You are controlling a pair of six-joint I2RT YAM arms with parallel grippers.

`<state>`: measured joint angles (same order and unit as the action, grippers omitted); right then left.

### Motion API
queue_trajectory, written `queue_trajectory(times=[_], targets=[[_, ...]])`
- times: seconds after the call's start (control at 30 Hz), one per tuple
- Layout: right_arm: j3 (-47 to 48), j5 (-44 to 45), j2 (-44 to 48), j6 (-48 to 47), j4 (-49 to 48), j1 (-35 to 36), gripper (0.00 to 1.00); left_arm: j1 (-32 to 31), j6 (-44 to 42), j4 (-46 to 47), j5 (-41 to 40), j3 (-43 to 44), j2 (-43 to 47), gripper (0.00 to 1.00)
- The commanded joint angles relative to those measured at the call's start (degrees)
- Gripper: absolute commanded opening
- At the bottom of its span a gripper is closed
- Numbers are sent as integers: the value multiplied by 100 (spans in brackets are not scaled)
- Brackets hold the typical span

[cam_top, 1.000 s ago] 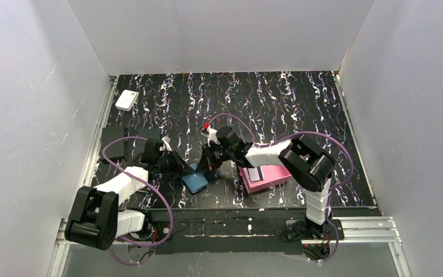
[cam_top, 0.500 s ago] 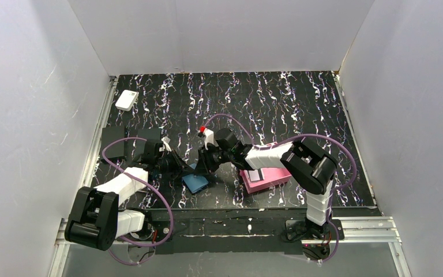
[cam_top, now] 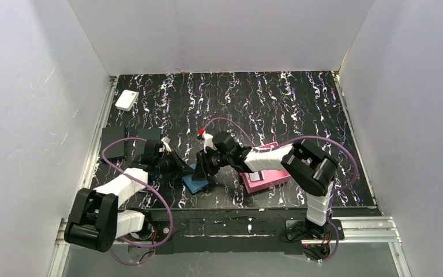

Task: Put the credit cards into the card holder
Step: Close the card holder at the center of the board.

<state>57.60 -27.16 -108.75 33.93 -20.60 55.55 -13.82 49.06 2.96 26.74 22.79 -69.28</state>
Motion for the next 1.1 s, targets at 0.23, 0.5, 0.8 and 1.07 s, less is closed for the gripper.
queue_trajectory(times=[0.23,0.5,0.8,1.07], targets=[[269,824,486,-1129,1124,123,48,-41,-235,-658,-592,-283,-108,1],[548,1242,766,-1305,1817,115,52,-40,-270,-737,-550,-214,-55,0],[908,1977,1000,-1171,2700,114,56,-40,-260,-734,-561,-258,-26,0],[1229,2092,814,-1348,2809,284,52,-43,-257,-722,-573,-231,-91,0]])
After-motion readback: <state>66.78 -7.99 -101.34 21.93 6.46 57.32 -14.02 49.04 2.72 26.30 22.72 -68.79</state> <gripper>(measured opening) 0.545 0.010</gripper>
